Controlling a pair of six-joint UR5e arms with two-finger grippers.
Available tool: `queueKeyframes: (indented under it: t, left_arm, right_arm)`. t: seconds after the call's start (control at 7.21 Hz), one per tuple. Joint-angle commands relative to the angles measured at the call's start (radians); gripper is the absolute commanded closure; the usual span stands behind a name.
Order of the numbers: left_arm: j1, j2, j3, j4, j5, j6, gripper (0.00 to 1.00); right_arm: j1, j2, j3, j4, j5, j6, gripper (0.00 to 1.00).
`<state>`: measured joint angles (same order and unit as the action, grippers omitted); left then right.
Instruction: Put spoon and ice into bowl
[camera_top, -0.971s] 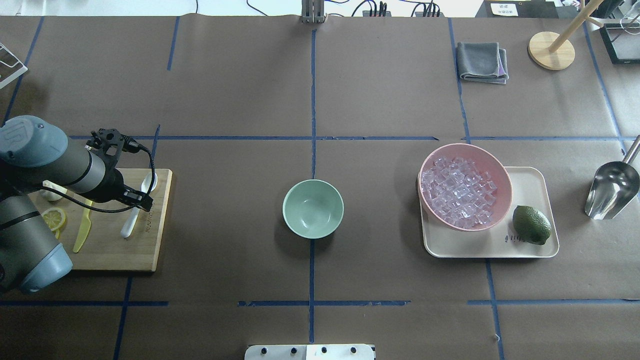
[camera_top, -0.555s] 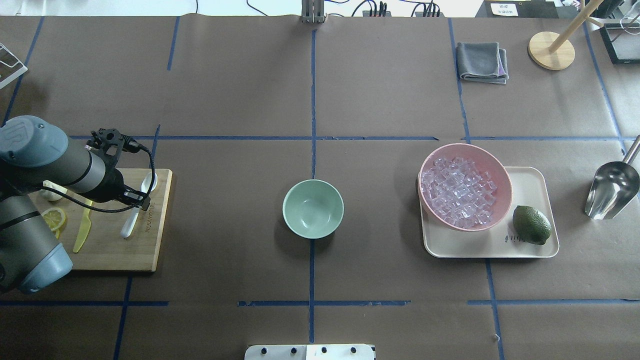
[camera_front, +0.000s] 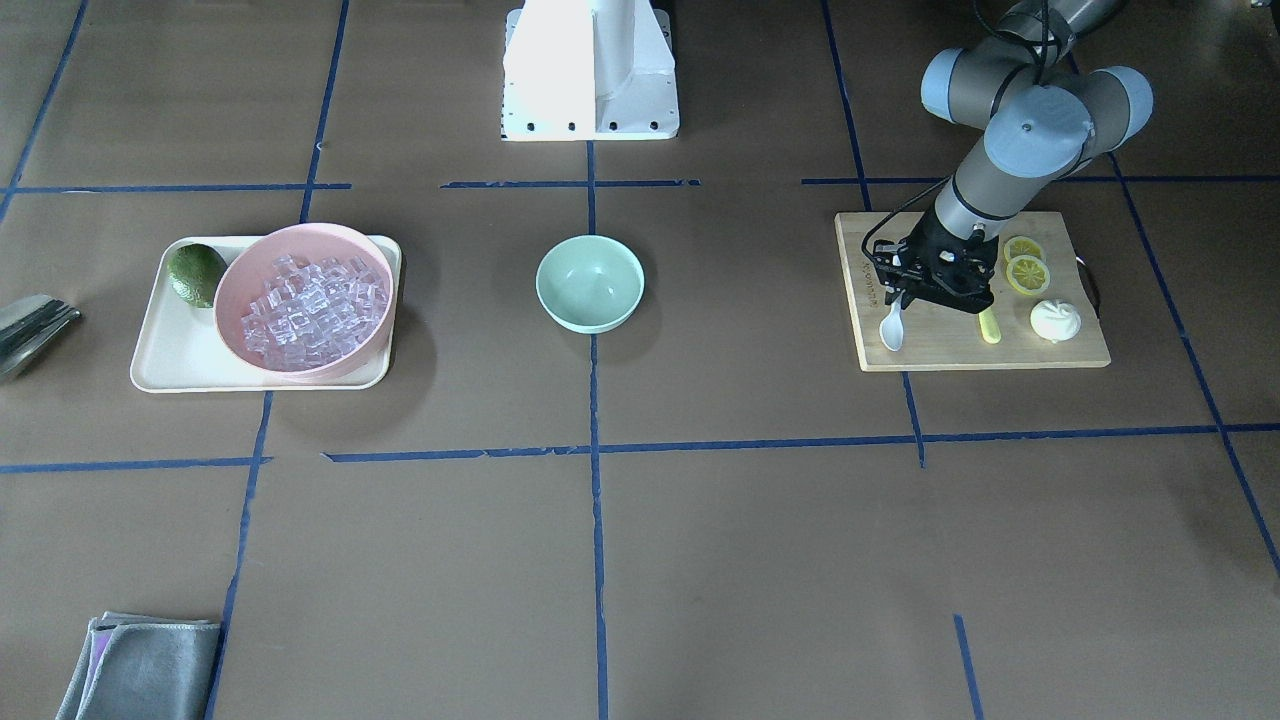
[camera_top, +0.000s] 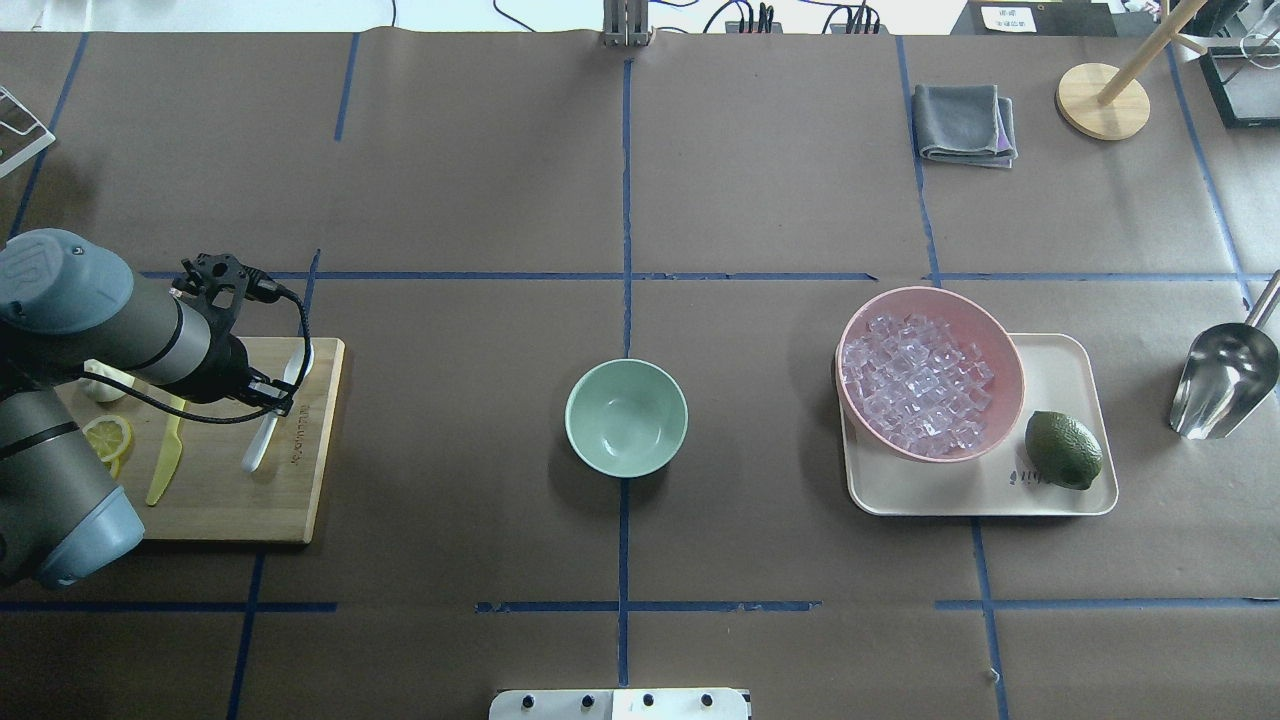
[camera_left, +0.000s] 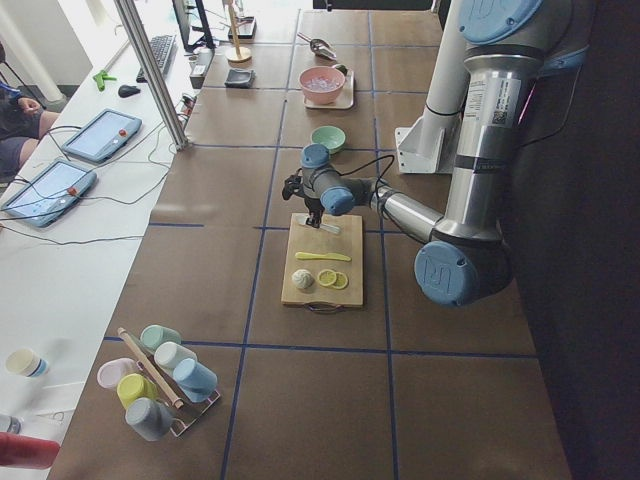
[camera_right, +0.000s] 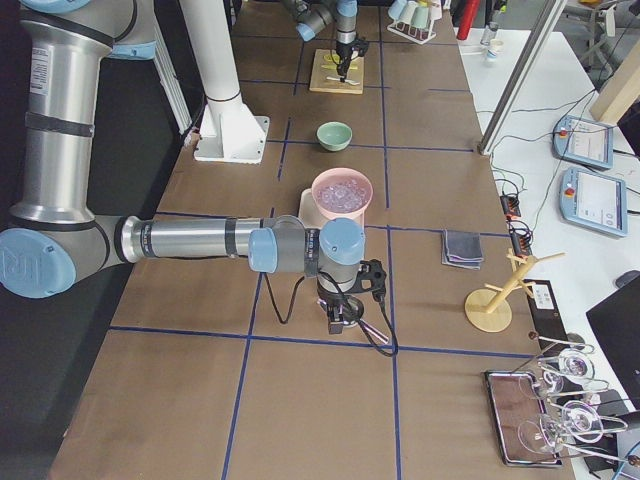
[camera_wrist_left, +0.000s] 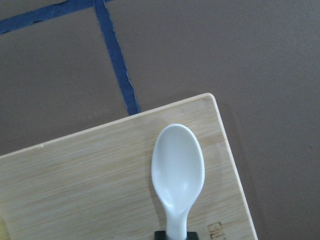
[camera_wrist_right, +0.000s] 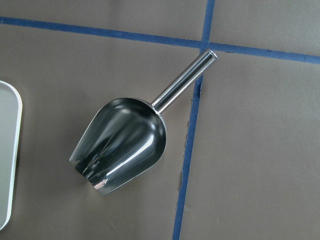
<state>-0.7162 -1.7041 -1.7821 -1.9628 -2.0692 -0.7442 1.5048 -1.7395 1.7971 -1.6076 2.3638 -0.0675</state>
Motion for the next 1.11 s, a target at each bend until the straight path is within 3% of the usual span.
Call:
queueKeyframes:
  t: [0.0,0.55,0.83,0.97]
  left_arm:
    - [0.0,-0.038,-0.016,0.002,-0.003,-0.089,0.94]
    - [0.015,-0.325,-0.016,0.226,0.003,-0.289,0.94]
    - [0.118,-0.408,-0.016,0.232,0.008,-0.407,0.94]
    - [0.173,-0.449,-0.011,0.232,0.059,-0.411,0.93]
  right_arm:
    - [0.0,0.0,0.001,0.0,0.002,0.0,0.0]
    - [0.0,0.0,0.002,0.0,0.005,0.0,0.0]
    - [0.0,0.0,0.002,0.0,0.005,0.002,0.0]
    - [0.0,0.0,0.001,0.0,0.005,0.0,0.0]
